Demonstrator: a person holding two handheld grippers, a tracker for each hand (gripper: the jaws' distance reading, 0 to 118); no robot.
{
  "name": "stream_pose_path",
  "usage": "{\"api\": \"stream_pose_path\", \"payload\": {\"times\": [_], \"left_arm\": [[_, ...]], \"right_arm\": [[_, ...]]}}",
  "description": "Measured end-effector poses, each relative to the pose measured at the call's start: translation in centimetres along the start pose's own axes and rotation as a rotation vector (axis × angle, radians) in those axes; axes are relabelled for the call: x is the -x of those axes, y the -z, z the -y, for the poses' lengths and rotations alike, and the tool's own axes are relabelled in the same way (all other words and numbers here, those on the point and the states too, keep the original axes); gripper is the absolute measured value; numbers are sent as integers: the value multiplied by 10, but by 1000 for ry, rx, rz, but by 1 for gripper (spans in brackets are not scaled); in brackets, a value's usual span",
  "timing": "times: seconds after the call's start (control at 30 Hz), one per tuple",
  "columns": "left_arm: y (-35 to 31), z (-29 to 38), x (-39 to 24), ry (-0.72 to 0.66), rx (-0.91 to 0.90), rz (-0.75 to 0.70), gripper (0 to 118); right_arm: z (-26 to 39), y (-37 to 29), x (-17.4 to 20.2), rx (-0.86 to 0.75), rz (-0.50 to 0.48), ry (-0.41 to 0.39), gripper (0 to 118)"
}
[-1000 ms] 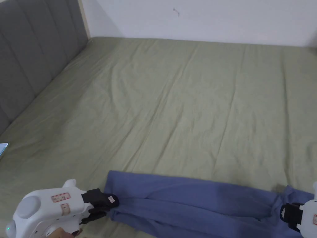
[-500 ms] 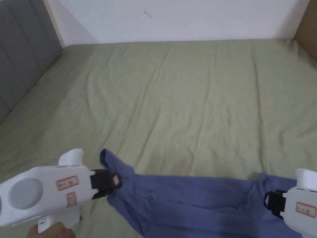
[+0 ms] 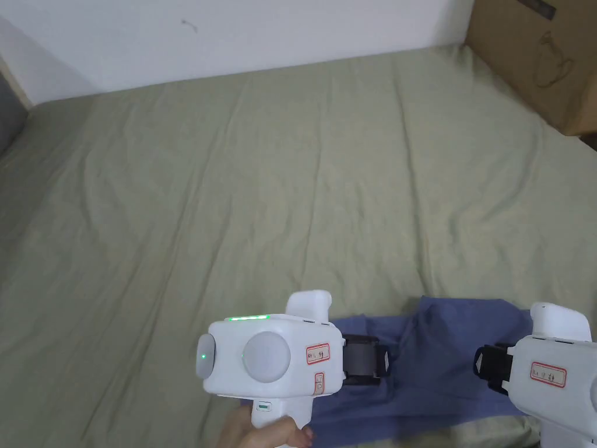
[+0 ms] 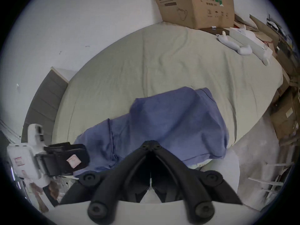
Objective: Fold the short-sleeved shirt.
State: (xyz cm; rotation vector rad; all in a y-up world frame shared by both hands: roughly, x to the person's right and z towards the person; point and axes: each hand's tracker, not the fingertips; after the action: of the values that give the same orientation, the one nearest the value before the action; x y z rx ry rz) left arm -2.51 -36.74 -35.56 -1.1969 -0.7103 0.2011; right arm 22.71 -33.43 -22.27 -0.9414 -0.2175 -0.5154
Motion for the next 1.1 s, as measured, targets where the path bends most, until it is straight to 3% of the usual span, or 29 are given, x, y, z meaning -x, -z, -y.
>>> {"api": "stream_pose_path", "payload": {"times": [0.17,0.23,0.3,0.33,0.43,0.57,0.7,0.8,0.87,1.1], "left_arm": [[-19,-6,5,-39,-19,21,77],[-41,-5,13,-66,-92,58,47],[-58,-6,22,-88,-152,41,27],[-62,-4,28,-103,-170,-5,2],[-52,-4,47,-118,-148,-88,3],[-9,6,57,-222,-58,20,3],[29,15,35,-148,26,12,3],[46,21,22,-195,69,56,3],[44,22,12,-193,80,120,3],[60,39,-9,-104,169,127,3]], "right_arm": [[1,-1,-22,-1,18,37,0],[1,-2,-26,-1,23,48,0],[0,0,-31,-3,26,55,0],[0,0,-31,-6,26,57,0],[1,1,-30,-14,20,56,0],[3,5,-24,-14,8,41,0],[6,7,-21,4,1,23,0],[9,7,-19,7,9,7,0],[10,10,-19,15,17,-1,0],[11,9,-15,22,22,-16,0]]}}
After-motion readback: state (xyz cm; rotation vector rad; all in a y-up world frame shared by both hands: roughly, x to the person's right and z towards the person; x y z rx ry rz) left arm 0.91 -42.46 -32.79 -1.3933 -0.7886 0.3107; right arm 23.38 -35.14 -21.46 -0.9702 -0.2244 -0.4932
